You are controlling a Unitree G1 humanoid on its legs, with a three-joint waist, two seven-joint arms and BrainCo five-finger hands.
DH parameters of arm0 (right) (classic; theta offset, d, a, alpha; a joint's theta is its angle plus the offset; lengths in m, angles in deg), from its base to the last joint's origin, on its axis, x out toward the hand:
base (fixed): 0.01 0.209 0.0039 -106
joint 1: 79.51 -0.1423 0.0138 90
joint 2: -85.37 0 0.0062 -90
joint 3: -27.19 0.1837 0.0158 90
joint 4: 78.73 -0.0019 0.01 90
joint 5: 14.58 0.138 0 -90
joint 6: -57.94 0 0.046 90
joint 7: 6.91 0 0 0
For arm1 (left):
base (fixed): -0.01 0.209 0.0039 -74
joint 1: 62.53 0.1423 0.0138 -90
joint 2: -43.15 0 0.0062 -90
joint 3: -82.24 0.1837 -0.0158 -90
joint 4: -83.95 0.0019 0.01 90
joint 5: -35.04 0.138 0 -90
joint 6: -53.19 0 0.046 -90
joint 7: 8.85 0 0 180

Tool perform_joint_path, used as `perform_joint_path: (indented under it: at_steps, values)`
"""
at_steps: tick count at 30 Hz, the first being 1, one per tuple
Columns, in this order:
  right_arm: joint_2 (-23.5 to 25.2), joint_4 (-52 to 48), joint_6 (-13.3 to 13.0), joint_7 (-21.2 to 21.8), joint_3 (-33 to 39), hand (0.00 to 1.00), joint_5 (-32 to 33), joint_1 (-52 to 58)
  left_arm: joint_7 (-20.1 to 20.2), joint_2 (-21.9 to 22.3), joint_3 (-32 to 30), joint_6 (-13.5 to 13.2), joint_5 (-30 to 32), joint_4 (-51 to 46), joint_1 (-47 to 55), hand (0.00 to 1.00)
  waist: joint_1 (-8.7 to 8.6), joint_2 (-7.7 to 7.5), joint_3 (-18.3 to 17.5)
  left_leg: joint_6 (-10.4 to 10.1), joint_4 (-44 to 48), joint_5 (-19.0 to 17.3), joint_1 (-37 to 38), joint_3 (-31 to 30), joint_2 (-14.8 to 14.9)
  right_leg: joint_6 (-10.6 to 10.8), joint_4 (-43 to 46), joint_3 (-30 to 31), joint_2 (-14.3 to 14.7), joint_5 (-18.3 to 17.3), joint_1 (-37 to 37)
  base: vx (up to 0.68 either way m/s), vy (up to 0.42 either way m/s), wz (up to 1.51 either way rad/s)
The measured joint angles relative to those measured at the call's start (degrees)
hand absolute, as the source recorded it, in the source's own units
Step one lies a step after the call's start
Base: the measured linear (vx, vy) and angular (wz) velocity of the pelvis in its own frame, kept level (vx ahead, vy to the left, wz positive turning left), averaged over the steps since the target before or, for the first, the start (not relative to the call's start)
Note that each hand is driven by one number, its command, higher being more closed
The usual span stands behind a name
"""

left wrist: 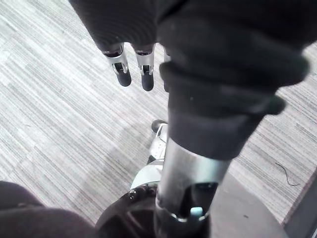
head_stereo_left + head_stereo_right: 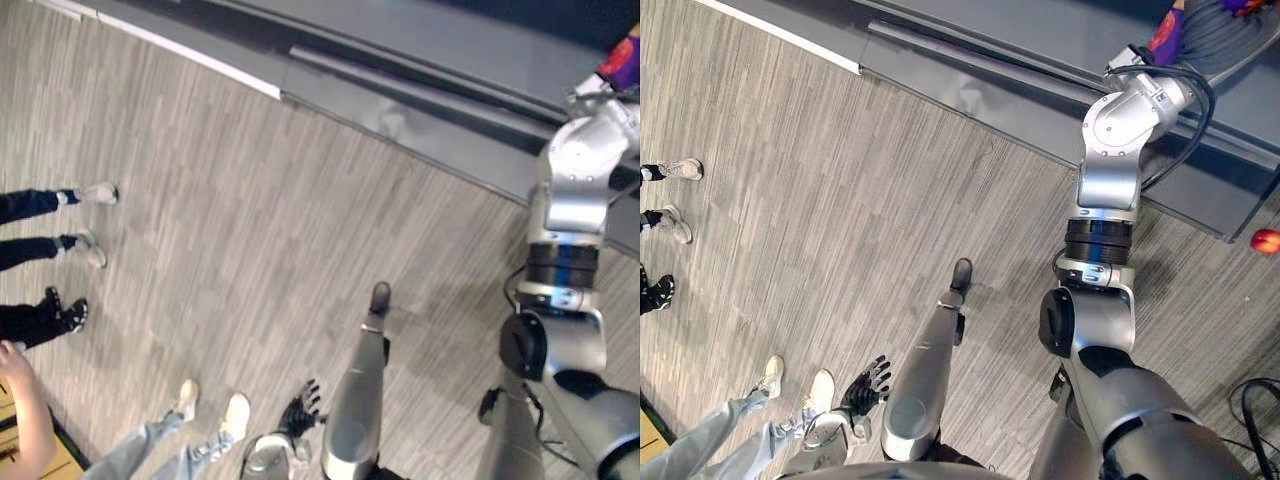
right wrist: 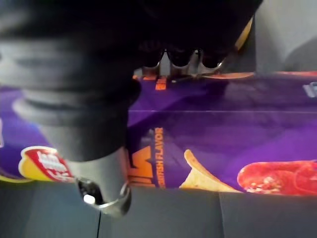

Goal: Put the gum and the chips on the shelf.

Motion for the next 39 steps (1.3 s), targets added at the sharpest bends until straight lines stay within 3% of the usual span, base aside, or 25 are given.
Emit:
perform_joint_path:
  at_steps: [7, 8, 27, 35, 39]
  values:
    - [0.2, 0.0, 0.0, 0.0, 0.0, 1.0, -0.4, 0.4, 0.0, -0.1, 0.1, 0.0, 0.0, -0.5, 0.0, 0.0, 0.31, 0.01, 0.0, 0.0, 1.1, -0.6, -0.1, -0.1, 0.0, 0.0, 0.0, 0.5, 0.0, 0.0, 0.0, -0.01, 0.004, -0.04]
    - [0.2, 0.0, 0.0, 0.0, 0.0, 0.0, -0.6, 0.4, 0.0, -0.1, 0.1, 0.0, 0.0, -0.5, 0.0, 0.0, 0.34, 0.01, 0.0, 0.0, 1.1, -0.6, -0.1, -0.1, 0.0, 0.0, 0.0, 0.5, 0.0, 0.0, 0.0, 0.0, 0.0, 0.0]
    - [1.9, 0.1, 0.0, 0.0, 0.2, 0.0, -2.2, 4.7, -0.1, -0.2, 0.1, 0.2, 0.1, -2.1, 0.3, 0.0, 0.91, 0.01, 0.0, -0.3, 3.1, -1.5, 0.2, -1.5, 0.4, 0.0, 0.1, 0.2, 0.6, 0.0, 1.5, 0.0, -0.001, 0.0]
    - [3.8, 4.7, -0.8, 0.0, 1.3, 0.0, 0.9, 12.4, -1.2, -0.2, -1.1, 1.4, 0.1, -3.0, 1.8, 0.0, -1.29, -0.09, 0.1, -0.1, 7.1, -4.4, 2.3, -2.2, 1.6, 0.2, 3.5, 0.5, 2.0, -1.5, 3.7, -0.04, 0.0, -0.04]
    - [9.7, 4.6, -3.8, -0.7, 2.0, 0.0, 4.6, 21.4, -1.5, -0.1, -5.0, 2.5, 0.3, -4.8, 4.6, 0.0, -5.46, -1.74, 1.3, -0.3, 7.0, -4.9, 4.9, -2.4, 1.8, 0.1, 6.3, 0.4, 2.3, -3.4, 5.2, 0.0, -0.001, 0.03]
